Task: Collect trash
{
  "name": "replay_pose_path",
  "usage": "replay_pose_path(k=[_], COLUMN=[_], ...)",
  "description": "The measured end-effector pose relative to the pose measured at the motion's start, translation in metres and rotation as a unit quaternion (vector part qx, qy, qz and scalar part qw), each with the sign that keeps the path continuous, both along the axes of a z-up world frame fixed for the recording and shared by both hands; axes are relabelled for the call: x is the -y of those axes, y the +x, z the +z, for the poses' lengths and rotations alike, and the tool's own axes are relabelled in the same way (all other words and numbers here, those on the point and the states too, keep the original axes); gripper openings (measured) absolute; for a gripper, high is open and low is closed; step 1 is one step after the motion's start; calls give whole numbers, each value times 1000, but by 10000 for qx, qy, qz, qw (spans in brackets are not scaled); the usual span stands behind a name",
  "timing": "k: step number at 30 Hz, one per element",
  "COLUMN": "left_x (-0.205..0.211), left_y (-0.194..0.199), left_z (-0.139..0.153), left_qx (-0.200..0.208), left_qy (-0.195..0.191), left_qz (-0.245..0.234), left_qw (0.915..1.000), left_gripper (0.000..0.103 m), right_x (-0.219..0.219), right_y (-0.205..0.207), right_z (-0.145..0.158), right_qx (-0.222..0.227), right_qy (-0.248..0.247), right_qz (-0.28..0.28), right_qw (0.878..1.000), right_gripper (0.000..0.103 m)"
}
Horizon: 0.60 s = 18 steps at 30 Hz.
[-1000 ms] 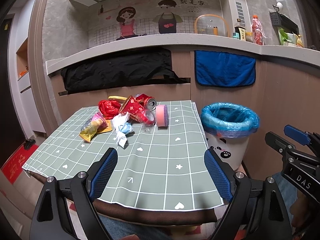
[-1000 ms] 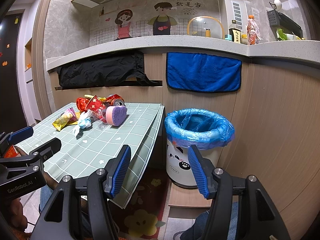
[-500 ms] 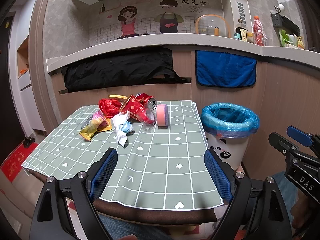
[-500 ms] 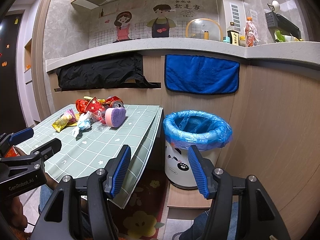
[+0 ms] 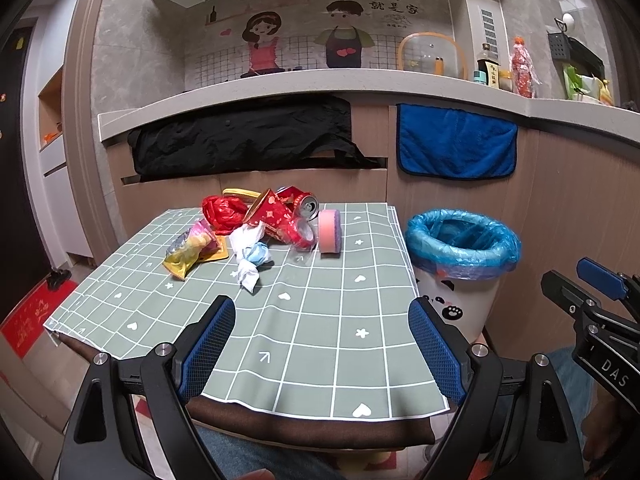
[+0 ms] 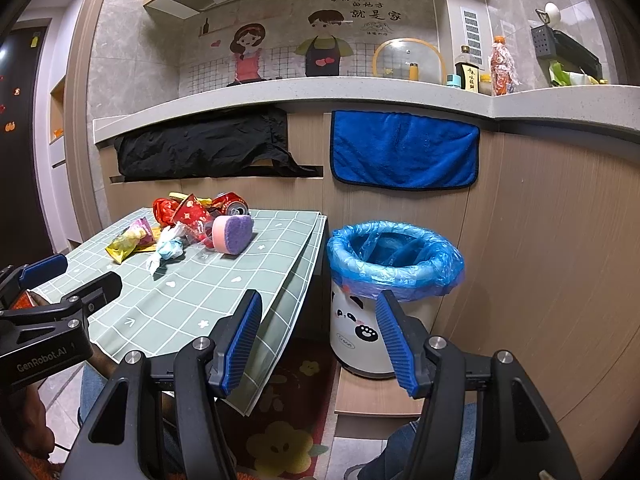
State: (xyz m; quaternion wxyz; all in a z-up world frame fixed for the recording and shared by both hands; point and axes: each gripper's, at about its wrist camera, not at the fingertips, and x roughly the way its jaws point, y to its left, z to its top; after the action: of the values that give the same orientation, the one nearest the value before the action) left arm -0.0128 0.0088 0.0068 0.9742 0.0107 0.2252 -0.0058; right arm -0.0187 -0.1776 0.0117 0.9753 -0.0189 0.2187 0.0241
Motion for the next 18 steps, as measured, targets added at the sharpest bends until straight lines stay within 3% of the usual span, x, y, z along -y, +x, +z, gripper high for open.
replay_pose_path(k=[18], left_x=[-1], left_y=[0], left_z=[0], left_qx=[-28], left_qy=[-15], left_qz=[1], left_qw=[10000], left_gripper=[88], right_x=[-1], right_y=[-1], right_z=[-1], right_qx=[-25], right_qy=[-2], right_qz=[-5], right_qw=[10000], right_gripper=[56])
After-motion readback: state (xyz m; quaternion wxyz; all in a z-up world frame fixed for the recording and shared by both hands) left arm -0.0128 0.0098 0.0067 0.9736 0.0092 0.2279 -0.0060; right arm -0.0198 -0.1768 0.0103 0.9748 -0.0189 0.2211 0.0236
